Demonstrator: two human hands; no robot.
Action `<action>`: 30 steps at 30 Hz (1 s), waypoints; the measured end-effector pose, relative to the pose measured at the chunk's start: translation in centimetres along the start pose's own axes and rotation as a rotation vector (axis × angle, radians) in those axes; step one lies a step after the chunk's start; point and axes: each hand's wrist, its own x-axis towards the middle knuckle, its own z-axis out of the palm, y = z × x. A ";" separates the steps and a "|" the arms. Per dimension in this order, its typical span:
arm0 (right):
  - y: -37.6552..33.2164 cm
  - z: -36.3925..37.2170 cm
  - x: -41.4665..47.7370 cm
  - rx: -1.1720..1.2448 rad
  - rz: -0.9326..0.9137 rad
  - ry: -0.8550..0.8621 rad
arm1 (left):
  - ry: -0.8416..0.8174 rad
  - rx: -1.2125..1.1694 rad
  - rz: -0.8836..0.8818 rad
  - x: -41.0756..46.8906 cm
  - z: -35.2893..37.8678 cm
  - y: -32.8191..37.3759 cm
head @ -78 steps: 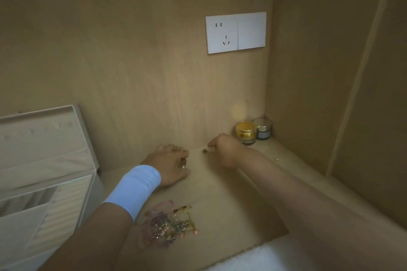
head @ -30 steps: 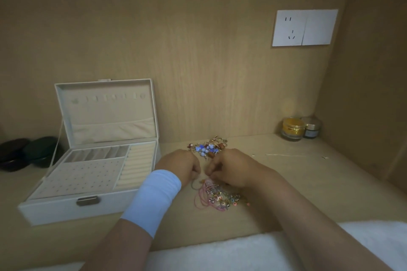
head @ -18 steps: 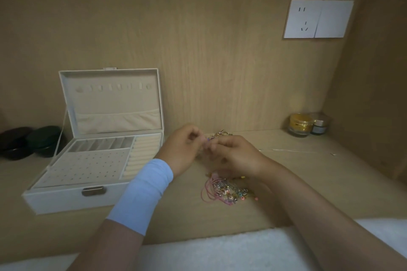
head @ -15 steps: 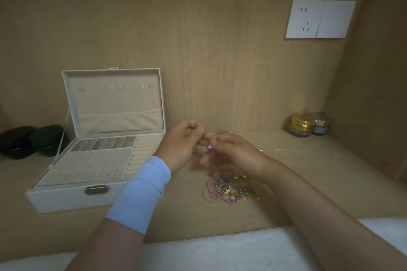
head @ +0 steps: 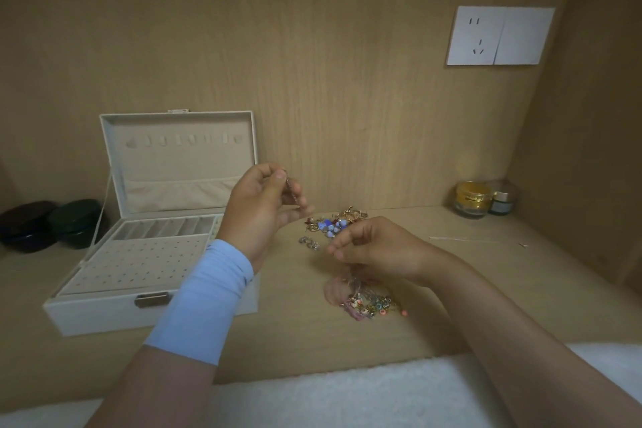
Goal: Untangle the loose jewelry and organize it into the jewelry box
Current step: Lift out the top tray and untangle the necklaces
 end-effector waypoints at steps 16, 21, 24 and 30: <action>1.2 -2.7 -0.6 -0.536 0.073 0.027 | -0.531 1.521 -0.193 -1.1 -0.5 -3.0; 1.1 -2.1 -0.2 -0.660 0.051 0.048 | -0.567 1.665 -0.115 -1.4 -0.1 -3.2; 1.1 -2.0 -0.3 -0.660 -0.010 0.109 | -0.542 1.452 0.058 -1.8 0.5 -3.6; -0.3 -3.4 -1.9 -0.624 0.007 0.029 | -0.727 1.326 0.049 -2.8 1.9 -5.3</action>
